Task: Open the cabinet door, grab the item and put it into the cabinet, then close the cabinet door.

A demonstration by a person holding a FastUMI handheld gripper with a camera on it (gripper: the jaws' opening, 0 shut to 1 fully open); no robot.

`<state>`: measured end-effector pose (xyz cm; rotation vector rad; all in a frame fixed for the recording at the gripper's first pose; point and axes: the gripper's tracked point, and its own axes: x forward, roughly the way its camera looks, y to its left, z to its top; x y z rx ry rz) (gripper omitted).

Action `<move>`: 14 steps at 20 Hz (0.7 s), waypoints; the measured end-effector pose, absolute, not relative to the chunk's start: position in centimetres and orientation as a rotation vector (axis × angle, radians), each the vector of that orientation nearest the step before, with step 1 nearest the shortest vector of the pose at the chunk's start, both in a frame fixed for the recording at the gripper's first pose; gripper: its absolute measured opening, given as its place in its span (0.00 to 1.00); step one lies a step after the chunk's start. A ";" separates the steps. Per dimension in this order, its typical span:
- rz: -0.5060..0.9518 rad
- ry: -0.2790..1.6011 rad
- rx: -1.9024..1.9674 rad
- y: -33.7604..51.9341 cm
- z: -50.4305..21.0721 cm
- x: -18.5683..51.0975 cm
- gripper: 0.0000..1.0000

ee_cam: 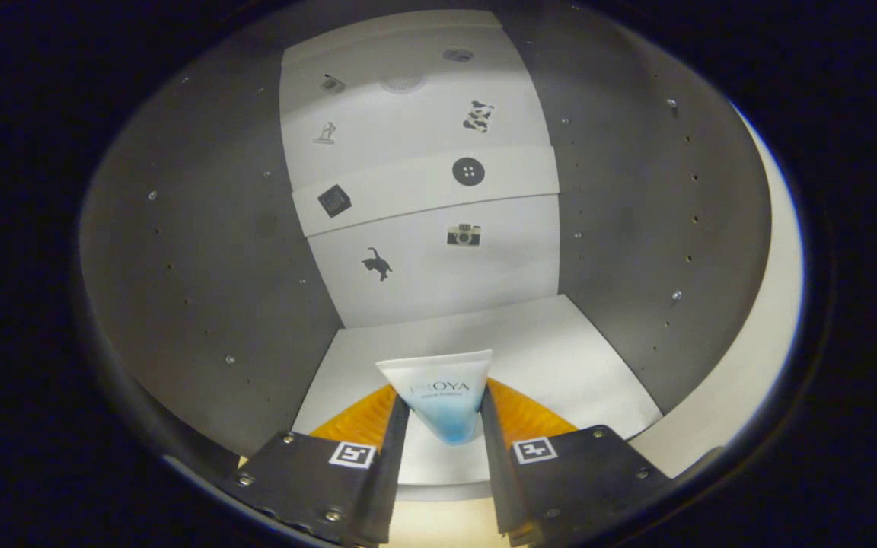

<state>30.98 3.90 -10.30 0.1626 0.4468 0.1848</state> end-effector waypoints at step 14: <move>0.206 0.387 0.140 4.3 -8.4 27.3 0.97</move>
